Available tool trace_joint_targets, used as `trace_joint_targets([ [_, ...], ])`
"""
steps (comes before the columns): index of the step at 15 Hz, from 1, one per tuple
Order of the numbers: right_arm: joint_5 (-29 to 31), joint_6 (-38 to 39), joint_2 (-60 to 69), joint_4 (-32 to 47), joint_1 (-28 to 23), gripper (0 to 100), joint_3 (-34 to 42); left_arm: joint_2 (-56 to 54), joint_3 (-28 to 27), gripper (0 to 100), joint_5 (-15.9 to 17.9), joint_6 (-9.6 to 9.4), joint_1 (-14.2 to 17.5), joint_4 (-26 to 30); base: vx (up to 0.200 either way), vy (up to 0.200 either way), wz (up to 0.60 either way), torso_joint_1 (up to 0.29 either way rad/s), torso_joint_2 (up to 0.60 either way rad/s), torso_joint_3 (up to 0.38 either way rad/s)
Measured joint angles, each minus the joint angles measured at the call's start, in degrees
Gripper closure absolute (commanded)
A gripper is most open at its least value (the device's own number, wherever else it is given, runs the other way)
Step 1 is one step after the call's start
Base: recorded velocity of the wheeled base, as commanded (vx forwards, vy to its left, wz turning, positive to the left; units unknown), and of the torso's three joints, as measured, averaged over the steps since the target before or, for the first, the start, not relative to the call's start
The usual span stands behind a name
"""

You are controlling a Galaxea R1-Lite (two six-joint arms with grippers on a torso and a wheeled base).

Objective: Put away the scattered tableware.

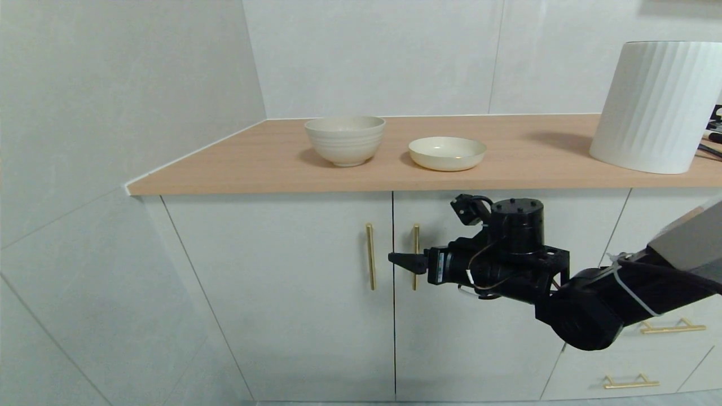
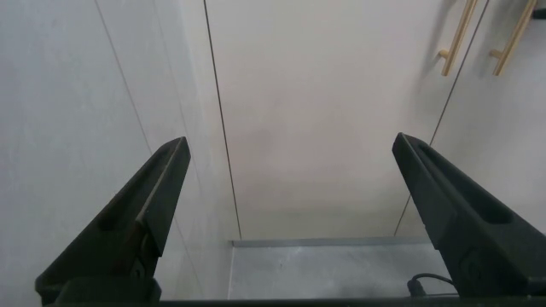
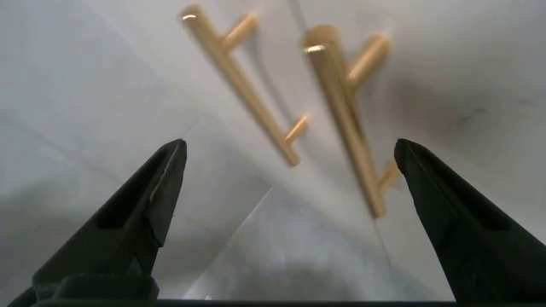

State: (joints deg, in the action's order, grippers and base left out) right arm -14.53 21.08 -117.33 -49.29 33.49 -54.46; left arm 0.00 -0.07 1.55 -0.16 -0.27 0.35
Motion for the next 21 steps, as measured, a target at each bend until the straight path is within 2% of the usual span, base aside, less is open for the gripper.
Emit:
trace_joint_targets([
  [3,1.9,0.6,-3.0,-2.8,0.0,0,-1.1,0.0,0.0,0,0.0,-0.02,0.0,0.0,0.000,0.000,0.00,0.000,0.00,0.000],
  [6,1.4,4.7,-4.4,-5.8,0.6,0,-1.4,0.0,0.0,0,0.0,-0.02,0.0,0.0,0.000,0.000,0.00,0.000,0.00,0.000],
  [15,1.0,8.9,-5.3,-9.5,3.9,0,0.4,0.0,0.0,0,0.0,-0.02,0.0,0.0,0.000,0.000,0.00,0.000,0.00,0.000],
  [21,-10.3,8.8,1.8,-9.4,4.2,0,10.8,0.0,0.0,0,0.0,-0.02,0.0,0.0,0.000,0.000,0.00,0.000,0.00,0.000],
])
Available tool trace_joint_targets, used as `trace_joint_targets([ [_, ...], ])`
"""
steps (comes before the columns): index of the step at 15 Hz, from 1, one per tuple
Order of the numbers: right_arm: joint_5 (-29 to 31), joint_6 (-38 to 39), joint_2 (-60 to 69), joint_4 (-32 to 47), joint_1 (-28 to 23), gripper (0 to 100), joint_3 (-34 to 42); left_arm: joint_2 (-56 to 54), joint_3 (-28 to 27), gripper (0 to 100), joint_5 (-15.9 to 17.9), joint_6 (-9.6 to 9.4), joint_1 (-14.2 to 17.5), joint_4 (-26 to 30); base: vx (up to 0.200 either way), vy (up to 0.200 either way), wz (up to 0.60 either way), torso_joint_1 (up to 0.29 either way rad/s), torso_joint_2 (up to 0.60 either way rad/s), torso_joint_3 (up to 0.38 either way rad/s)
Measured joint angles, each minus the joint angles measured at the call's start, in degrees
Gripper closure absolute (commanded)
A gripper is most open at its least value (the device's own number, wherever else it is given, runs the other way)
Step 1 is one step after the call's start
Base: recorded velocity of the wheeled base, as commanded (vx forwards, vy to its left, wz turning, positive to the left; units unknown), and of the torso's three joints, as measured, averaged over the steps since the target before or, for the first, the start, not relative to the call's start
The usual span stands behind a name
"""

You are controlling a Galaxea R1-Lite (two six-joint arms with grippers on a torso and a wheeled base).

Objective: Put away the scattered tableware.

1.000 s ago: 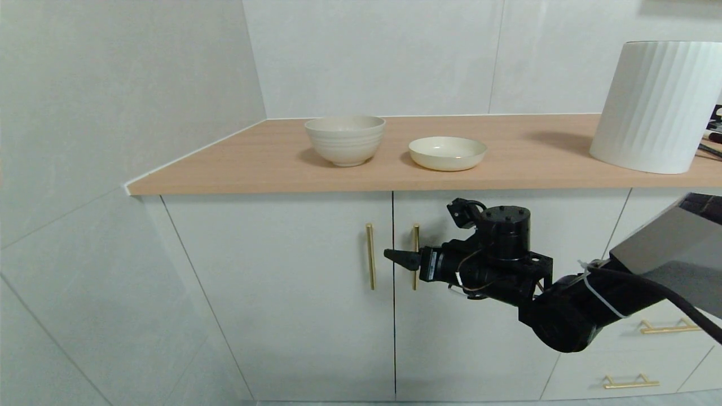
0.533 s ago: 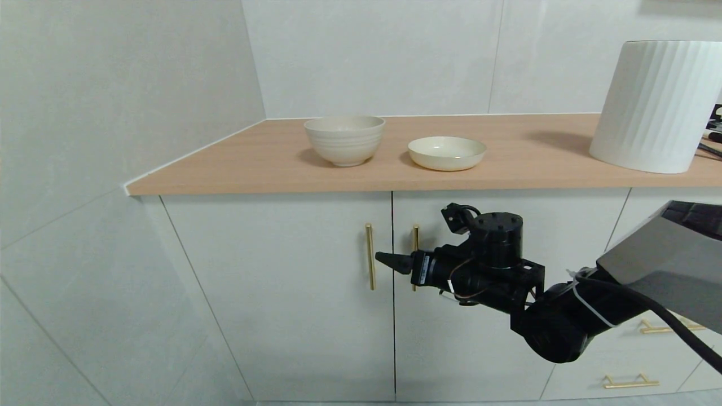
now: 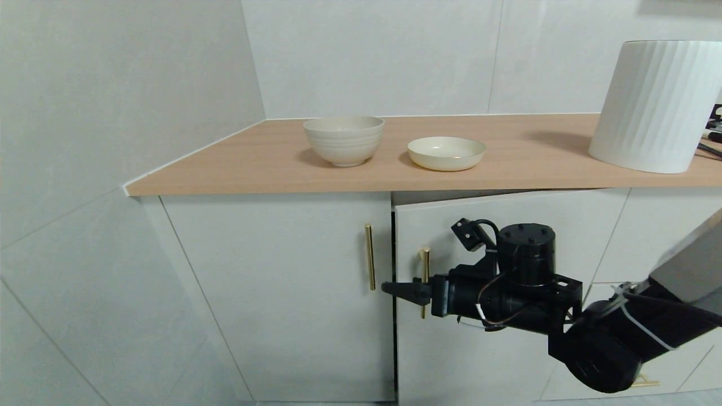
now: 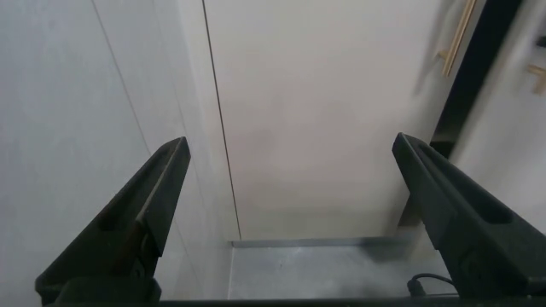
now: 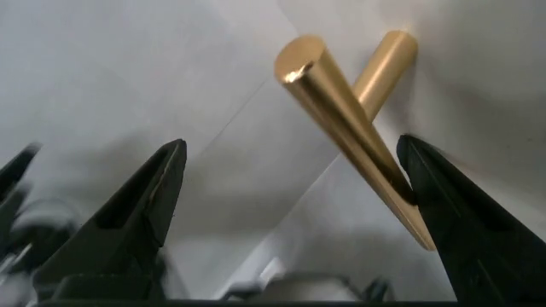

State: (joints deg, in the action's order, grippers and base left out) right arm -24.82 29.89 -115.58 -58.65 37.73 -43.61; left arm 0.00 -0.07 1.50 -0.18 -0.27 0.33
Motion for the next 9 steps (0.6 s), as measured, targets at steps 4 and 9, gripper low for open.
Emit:
trace_joint_targets([
  [4,-1.7,-0.2,5.4,-0.6,0.2,0,6.9,0.0,0.0,0,0.0,0.00,0.0,0.0,0.000,0.000,0.00,0.000,0.00,0.000],
  [9,-1.3,-0.3,8.1,-6.2,1.7,0,12.8,0.0,0.0,0,0.0,0.00,0.0,0.0,0.000,0.000,0.00,0.000,0.00,0.000],
])
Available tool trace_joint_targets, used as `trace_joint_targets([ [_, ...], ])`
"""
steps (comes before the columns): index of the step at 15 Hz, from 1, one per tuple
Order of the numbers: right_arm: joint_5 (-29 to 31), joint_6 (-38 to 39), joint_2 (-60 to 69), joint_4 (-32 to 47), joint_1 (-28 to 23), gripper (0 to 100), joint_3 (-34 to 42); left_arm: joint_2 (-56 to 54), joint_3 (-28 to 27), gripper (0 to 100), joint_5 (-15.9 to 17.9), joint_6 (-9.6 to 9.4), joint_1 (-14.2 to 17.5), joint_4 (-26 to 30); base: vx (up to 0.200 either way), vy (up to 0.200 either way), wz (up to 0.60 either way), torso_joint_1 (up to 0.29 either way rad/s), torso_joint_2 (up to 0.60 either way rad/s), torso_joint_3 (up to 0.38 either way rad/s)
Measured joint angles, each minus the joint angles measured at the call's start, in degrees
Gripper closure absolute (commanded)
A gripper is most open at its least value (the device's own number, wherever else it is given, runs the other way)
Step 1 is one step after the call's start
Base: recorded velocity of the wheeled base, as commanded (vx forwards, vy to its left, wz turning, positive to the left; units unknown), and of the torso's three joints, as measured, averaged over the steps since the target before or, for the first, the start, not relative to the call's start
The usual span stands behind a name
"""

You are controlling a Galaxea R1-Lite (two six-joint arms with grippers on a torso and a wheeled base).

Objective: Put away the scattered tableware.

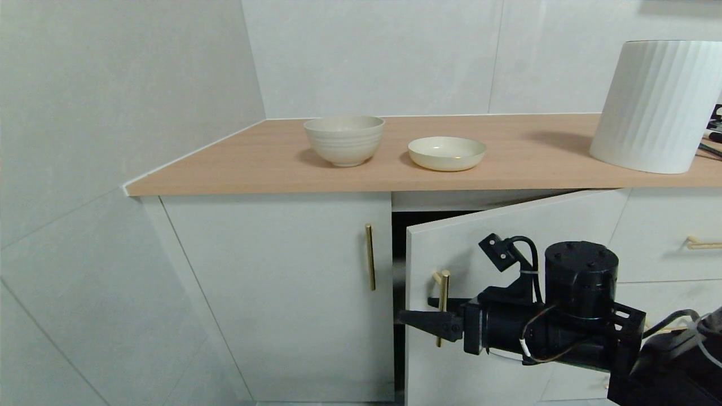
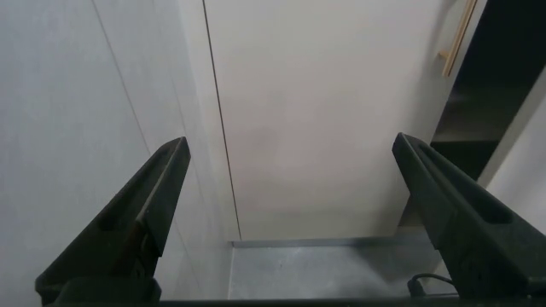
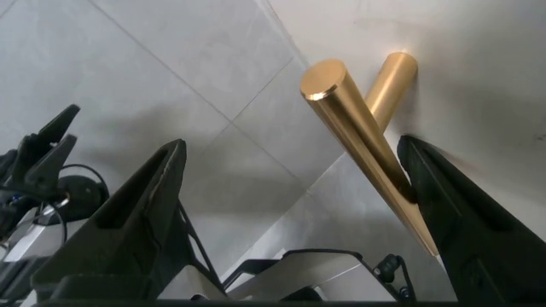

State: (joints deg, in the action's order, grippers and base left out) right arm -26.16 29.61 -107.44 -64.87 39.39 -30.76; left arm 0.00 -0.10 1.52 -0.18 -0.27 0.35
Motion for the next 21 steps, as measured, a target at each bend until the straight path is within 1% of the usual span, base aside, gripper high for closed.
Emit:
trace_joint_targets([
  [3,0.0,0.0,0.7,-0.4,0.3,0,1.5,0.0,0.0,0,0.0,-0.15,0.0,0.0,0.000,0.000,0.00,0.000,0.00,0.000],
  [6,-0.1,0.0,1.1,-0.3,0.5,0,2.1,0.0,-0.1,0,0.5,-1.89,0.0,-0.1,0.000,0.000,0.00,0.000,0.00,0.000],
  [7,-0.1,0.0,1.3,-0.3,0.5,0,2.3,0.0,-1.5,0,1.8,-2.08,0.0,0.1,0.000,0.000,0.00,0.000,0.00,0.000],
  [8,-0.1,0.0,1.5,-0.2,0.6,0,2.4,0.2,-3.7,0,3.6,-2.17,0.0,0.4,0.000,0.000,0.00,0.000,0.00,0.000],
  [9,-0.1,0.0,1.7,-0.1,0.7,0,2.5,0.7,-6.3,0,6.6,-2.00,-0.1,2.0,0.000,0.000,0.00,0.000,0.00,0.000],
  [11,-0.1,0.0,1.9,-0.1,1.0,0,2.7,4.7,-13.5,0,12.8,-1.37,-0.3,4.4,0.000,0.000,0.00,0.000,0.00,0.000],
  [13,0.1,-0.1,2.0,-0.2,1.6,0,3.0,14.4,-20.8,0,19.1,-0.99,-0.5,5.6,0.000,0.000,0.00,0.000,0.00,0.000],
  [15,0.2,-0.2,2.1,-0.2,2.2,0,3.1,27.6,-27.2,0,24.9,-1.38,-1.2,5.1,0.000,0.000,0.00,0.000,0.00,0.000],
  [16,0.3,-0.2,2.1,-0.2,2.5,0,3.2,34.4,-29.7,0,27.0,-1.58,-2.1,3.8,0.000,0.000,0.00,0.000,0.00,0.000],
  [18,0.5,-0.2,2.3,-0.1,2.9,0,3.3,48.6,-33.3,0,30.0,-1.69,-4.9,-2.1,0.000,0.000,0.00,0.000,0.00,0.000],
  [20,0.4,-0.2,2.6,0.0,3.0,0,3.3,62.1,-34.9,0,31.8,-0.55,-8.8,-10.6,0.000,0.000,0.00,0.000,0.00,0.000],
  [21,0.3,-0.2,2.7,0.0,3.0,0,3.4,68.1,-35.0,0,32.3,0.28,-10.8,-15.9,0.000,0.000,0.00,0.000,0.00,0.000],
])
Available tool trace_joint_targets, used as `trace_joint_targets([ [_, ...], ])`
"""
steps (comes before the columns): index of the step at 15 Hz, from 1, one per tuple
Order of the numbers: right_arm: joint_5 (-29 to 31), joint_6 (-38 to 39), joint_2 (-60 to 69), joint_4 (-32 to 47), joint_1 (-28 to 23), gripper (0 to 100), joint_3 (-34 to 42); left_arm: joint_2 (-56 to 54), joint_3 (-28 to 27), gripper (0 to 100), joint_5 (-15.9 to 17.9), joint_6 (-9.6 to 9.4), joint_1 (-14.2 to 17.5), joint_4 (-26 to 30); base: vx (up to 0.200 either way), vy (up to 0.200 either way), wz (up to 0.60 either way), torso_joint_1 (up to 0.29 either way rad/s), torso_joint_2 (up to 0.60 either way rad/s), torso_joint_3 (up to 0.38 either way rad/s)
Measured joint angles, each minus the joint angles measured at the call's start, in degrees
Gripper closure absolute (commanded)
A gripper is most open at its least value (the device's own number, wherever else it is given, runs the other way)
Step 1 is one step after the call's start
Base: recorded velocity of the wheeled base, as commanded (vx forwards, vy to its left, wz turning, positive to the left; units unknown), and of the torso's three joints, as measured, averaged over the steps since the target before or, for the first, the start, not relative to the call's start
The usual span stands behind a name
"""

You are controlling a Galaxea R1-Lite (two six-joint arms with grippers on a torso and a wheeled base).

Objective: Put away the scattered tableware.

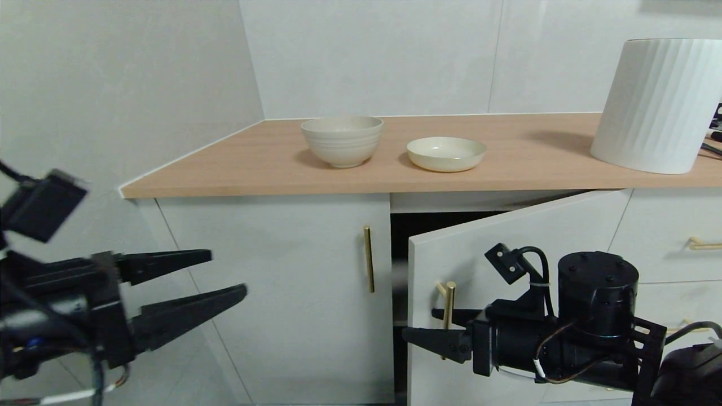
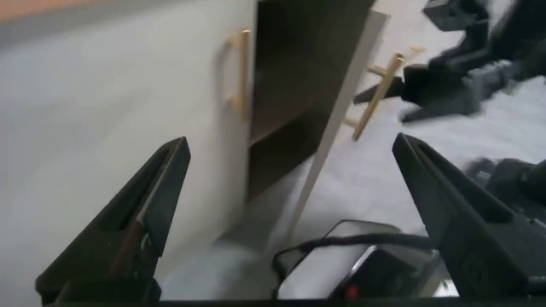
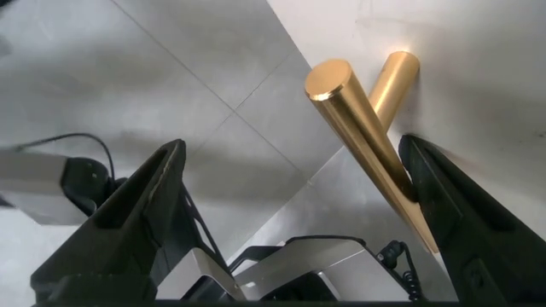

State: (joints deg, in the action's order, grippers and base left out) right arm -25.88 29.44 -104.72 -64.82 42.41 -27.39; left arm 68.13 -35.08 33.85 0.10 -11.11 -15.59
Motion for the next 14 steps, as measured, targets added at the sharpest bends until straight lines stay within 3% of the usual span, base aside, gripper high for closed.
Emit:
trace_joint_targets([
  [2,-0.1,0.0,0.3,0.0,0.0,0,0.2,10.9,1.9,0,0.7,2.57,-4.1,-15.3,0.000,0.000,0.00,0.000,0.00,0.000],
  [5,-0.4,0.0,0.4,-0.1,0.0,0,0.4,24.3,7.7,0,-0.6,10.74,-9.7,-39.0,0.000,0.000,0.00,0.000,0.00,0.000],
  [6,-0.4,0.0,0.4,-0.1,0.0,0,0.5,28.1,9.1,100,-2.1,13.12,-11.2,-44.5,0.000,0.000,0.00,0.000,0.00,0.000],
  [8,-0.5,0.0,0.4,-0.2,0.0,0,0.5,34.2,10.6,100,-4.8,16.65,-13.8,-51.9,0.000,0.000,0.00,0.000,0.00,0.000],
  [9,-0.5,0.0,0.4,-0.2,0.0,0,0.5,36.0,10.7,100,-5.0,17.23,-14.7,-52.8,0.000,0.000,0.00,0.000,0.00,0.000],
  [14,-0.5,0.0,0.6,-0.1,0.1,0,0.5,40.7,7.1,100,-1.9,16.94,-16.7,-57.1,0.000,0.000,0.00,0.000,0.00,0.000],
])
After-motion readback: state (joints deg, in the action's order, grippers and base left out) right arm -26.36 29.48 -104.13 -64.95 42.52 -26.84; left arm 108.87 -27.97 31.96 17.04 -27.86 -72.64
